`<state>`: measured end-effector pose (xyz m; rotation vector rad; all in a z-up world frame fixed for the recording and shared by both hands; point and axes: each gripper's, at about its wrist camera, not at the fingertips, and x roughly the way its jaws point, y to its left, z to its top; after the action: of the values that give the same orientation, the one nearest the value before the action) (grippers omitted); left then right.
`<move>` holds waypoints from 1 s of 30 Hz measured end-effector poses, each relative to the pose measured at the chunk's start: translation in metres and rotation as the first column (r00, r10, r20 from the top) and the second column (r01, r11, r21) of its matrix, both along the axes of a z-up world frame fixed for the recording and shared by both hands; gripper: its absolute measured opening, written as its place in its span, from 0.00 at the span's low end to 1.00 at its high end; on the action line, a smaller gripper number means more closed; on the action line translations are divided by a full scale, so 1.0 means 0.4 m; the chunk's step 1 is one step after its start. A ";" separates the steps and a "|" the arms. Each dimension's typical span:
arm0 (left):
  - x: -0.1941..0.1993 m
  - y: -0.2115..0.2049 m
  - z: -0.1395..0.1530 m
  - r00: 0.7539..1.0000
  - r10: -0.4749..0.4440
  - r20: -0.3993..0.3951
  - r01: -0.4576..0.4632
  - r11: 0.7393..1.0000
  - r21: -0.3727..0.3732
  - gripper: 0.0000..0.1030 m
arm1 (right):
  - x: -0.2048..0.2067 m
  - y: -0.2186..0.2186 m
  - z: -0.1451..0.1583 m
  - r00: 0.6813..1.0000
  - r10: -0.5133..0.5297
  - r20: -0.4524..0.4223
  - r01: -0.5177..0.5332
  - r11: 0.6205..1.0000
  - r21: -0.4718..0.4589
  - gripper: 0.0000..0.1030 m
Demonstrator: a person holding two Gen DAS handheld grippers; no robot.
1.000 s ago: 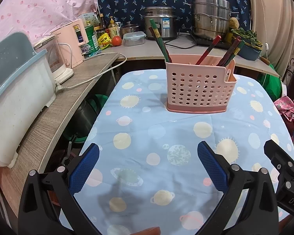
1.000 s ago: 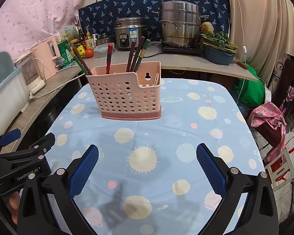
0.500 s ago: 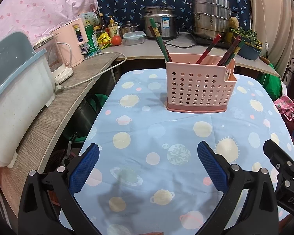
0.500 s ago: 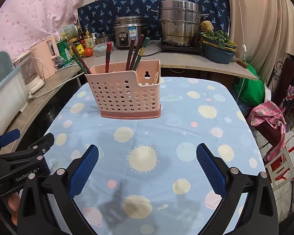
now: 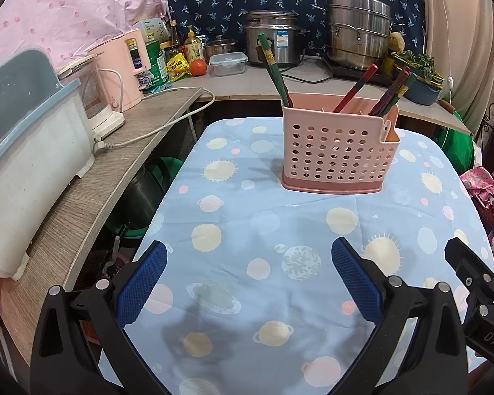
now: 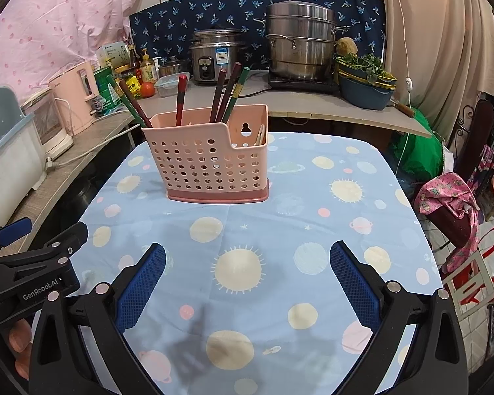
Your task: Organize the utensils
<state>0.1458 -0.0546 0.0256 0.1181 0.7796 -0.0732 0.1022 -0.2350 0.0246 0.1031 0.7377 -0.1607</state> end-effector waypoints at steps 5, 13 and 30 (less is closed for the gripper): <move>0.002 0.002 0.003 1.000 0.004 0.002 -0.004 1.000 0.001 0.93 | 0.001 -0.001 0.003 1.000 -0.003 -0.003 0.003 1.000 -0.001 0.94; 0.005 0.004 0.009 1.000 0.003 0.006 -0.003 1.000 0.003 0.93 | 0.003 -0.002 0.003 1.000 -0.004 -0.004 0.004 1.000 -0.002 0.94; 0.006 -0.003 0.015 0.999 -0.009 0.031 0.008 1.000 0.012 0.93 | 0.010 -0.003 0.002 1.000 -0.011 -0.008 0.011 1.000 -0.006 0.94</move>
<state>0.1481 -0.0559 0.0314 0.1336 0.7490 -0.0744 0.1063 -0.2364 0.0254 0.1010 0.7443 -0.1737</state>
